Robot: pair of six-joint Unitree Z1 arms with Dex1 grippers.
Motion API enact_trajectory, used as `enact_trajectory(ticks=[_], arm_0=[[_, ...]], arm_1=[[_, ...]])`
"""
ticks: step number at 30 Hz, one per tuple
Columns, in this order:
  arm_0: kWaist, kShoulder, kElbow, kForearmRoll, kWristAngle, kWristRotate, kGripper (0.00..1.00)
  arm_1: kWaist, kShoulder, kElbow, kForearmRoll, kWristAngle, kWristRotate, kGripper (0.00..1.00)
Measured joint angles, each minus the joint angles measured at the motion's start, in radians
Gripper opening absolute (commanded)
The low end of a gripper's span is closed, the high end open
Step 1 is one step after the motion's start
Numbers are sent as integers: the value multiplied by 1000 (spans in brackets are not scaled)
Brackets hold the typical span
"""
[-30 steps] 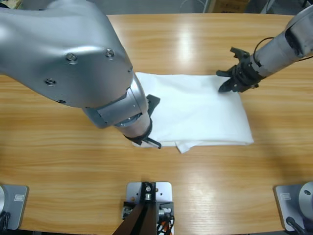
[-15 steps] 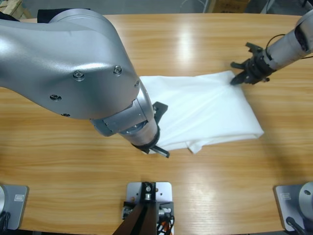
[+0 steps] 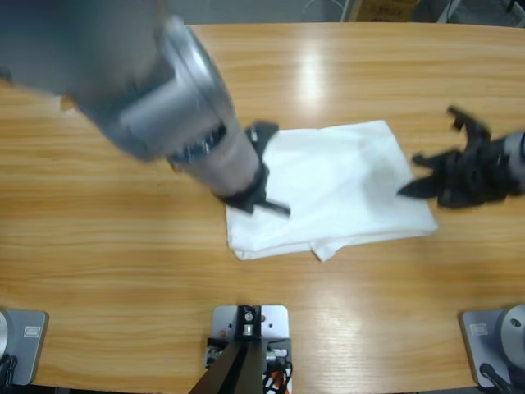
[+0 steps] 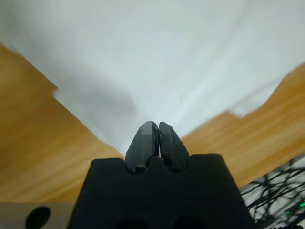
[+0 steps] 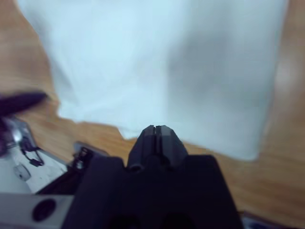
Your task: Fold clothes
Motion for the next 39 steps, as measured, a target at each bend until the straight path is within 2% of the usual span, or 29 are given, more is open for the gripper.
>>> enact_trajectory(ticks=[5,9,16,24,28,33,39], arm_0=[[117,28,-105,18,0,1,0],[159,96,-137,20,0,1,0],[167,125,-163,21,0,1,0],[180,133,-167,24,0,3,0],[180,133,-211,37,-11,3,0],[161,155,-275,43,-86,-5,0],[180,232,-260,43,-122,-13,0]], arm_1=[[35,28,46,-54,-103,54,0],[36,74,46,-73,-144,64,0],[37,204,52,-99,-179,92,0],[37,218,48,-99,-181,107,0],[37,220,46,-99,-181,107,0],[37,220,46,-99,-181,108,0],[37,220,46,-99,-181,110,0]])
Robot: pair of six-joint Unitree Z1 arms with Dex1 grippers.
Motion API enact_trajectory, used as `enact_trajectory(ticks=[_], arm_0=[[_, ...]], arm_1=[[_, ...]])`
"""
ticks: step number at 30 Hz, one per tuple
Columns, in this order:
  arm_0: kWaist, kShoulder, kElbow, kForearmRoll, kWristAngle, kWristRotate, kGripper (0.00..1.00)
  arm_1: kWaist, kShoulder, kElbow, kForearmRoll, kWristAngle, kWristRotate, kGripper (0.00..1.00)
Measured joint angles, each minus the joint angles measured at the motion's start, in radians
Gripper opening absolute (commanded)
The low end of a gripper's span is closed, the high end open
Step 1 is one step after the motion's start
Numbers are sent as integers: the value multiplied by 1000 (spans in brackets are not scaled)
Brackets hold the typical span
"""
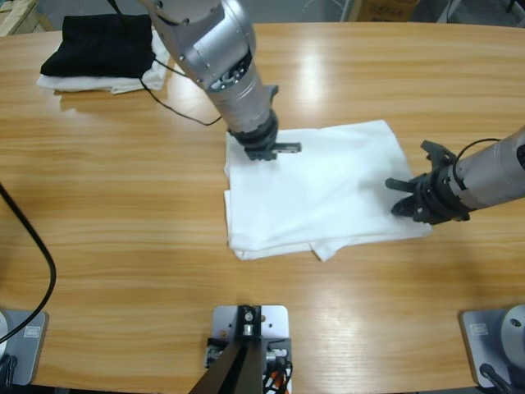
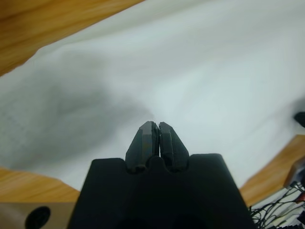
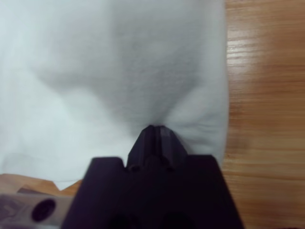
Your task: Fold clothes
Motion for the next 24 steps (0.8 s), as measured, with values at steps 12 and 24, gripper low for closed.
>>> enact_trajectory(ticks=[12,24], arm_0=[[110,-2,89,-34,61,16,0],[319,-129,316,-85,113,16,0]], arm_1=[[2,0,0,-16,0,0,0],[7,2,0,-18,0,1,0]])
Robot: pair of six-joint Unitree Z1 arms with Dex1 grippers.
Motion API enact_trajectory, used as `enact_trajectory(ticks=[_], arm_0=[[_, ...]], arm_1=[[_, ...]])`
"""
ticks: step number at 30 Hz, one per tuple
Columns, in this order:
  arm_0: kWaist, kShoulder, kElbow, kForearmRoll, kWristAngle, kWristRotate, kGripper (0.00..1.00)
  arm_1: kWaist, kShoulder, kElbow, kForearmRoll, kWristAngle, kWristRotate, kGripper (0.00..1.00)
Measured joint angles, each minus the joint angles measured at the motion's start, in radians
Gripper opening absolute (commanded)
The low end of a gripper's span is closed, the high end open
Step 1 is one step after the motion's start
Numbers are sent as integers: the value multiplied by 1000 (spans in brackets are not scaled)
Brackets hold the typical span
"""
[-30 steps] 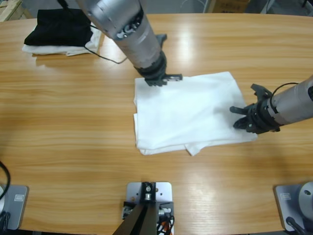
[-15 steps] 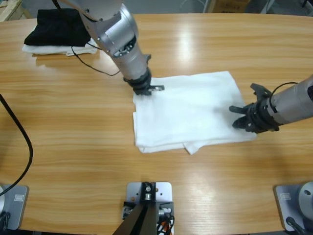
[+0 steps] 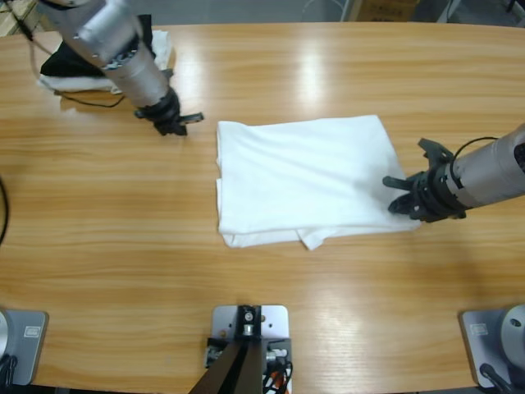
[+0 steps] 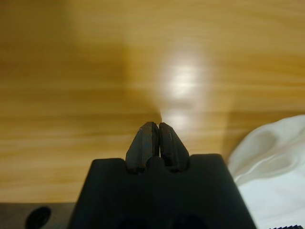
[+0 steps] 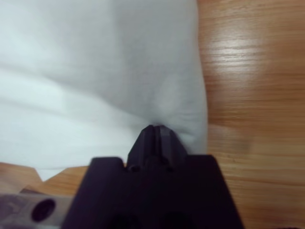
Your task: Fold clothes
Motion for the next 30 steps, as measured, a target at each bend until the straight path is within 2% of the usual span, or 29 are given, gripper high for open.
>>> enact_trajectory(ticks=[4,5,6,7,8,9,10,11,14,15,16,17,18,19,20,21,22,23,24,27,30], arm_0=[[-12,-103,43,-12,0,5,0],[-27,-132,47,-12,0,7,0],[-46,-157,50,-12,2,9,0],[-69,-182,52,-12,8,11,61],[-96,-205,52,-12,15,14,444],[-127,-227,52,-12,22,21,738],[-163,-246,52,-12,28,32,904],[-203,-262,52,-12,30,47,953],[-317,-274,57,-12,31,83,945],[-352,-272,59,-12,31,90,899],[-384,-270,59,-13,31,93,825],[-413,-265,59,-19,31,93,709],[-436,-256,59,-34,31,93,621],[-454,-245,59,-55,31,90,608],[-468,-231,59,-72,29,81,605],[-477,-213,58,-84,24,68,607],[-484,-194,58,-89,22,53,615],[-490,-175,58,-92,21,39,628],[-500,-154,59,-93,20,29,639],[-517,-124,72,-93,19,20,669],[-519,-122,91,-93,19,18,669]], arm_1=[[0,0,0,-1,0,0,0],[0,0,0,-1,0,0,280],[0,0,0,-1,0,0,757],[0,0,0,-1,0,0,959],[0,-1,0,-2,0,0,999],[0,-3,0,-2,0,0,1000],[0,-7,0,3,0,0,1000],[0,-17,-6,24,0,0,1000],[-5,-86,-68,137,-1,-3,1000],[-15,-110,-104,177,-1,-9,996],[-25,-131,-140,214,-1,-16,919],[-35,-146,-170,245,0,-25,700],[-51,-153,-198,268,2,-35,525],[-71,-157,-220,283,7,-51,476],[-91,-158,-237,293,15,-72,484],[-119,-158,-253,302,23,-100,547],[-146,-157,-262,308,33,-131,718],[-176,-155,-267,313,42,-159,821],[-211,-151,-272,315,50,-185,866],[-325,-111,-283,315,76,-232,859],[-448,-8,-279,281,210,-298,858]])
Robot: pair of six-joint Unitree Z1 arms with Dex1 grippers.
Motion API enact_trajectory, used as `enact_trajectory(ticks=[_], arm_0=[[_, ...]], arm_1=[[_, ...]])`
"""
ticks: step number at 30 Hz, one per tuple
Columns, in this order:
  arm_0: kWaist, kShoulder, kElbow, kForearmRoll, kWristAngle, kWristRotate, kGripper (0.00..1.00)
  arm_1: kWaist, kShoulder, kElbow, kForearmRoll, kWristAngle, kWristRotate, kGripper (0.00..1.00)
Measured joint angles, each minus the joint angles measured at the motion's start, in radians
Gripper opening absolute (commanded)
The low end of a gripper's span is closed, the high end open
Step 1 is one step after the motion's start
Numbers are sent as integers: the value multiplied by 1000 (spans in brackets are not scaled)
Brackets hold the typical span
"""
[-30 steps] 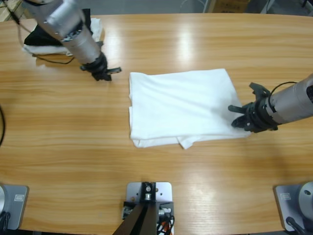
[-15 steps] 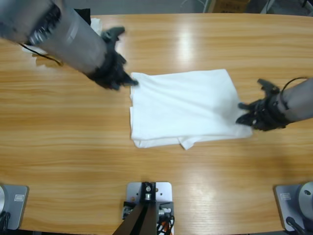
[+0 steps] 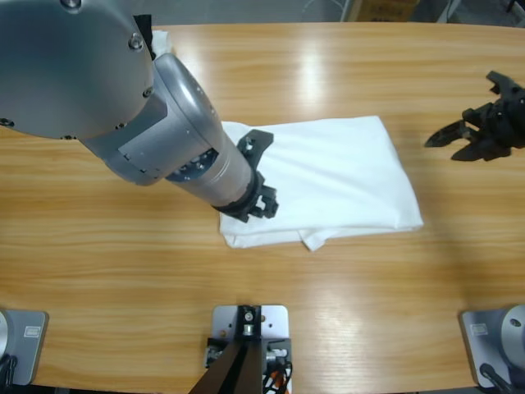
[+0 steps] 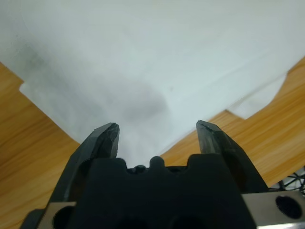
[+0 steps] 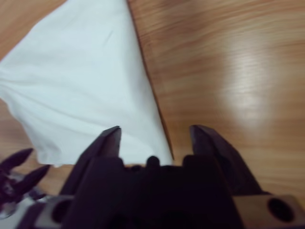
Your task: Fold clothes
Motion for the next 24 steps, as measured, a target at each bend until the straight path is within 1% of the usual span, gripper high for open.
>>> enact_trajectory(ticks=[3,5,8,11,13,15,19,20,21,22,23,24], arm_0=[[0,0,21,2,0,0,669],[0,-1,29,8,0,0,669],[0,-1,35,14,0,0,669],[0,-3,36,15,0,-5,674],[0,-5,37,19,0,-12,675],[0,-11,46,20,0,-12,720],[0,-23,65,21,0,-13,720],[0,-26,65,21,0,-13,720],[0,-27,65,21,0,-13,720],[0,-27,65,21,0,-13,722],[0,-27,65,21,0,-13,725],[0,-27,65,21,0,-13,742]], arm_1=[[-64,97,45,-101,156,-43,853],[-88,136,78,-148,221,-61,849],[-127,180,136,-201,278,-84,836],[-142,209,165,-255,327,-88,830],[-148,229,205,-334,385,-88,827],[-149,242,239,-403,428,-88,821],[-150,254,261,-450,465,-88,815],[-150,258,262,-455,468,-88,743],[-150,260,262,-459,470,-88,723],[-150,261,263,-463,472,-88,681],[-150,262,264,-465,478,-88,574],[-150,268,266,-472,489,-88,362]])
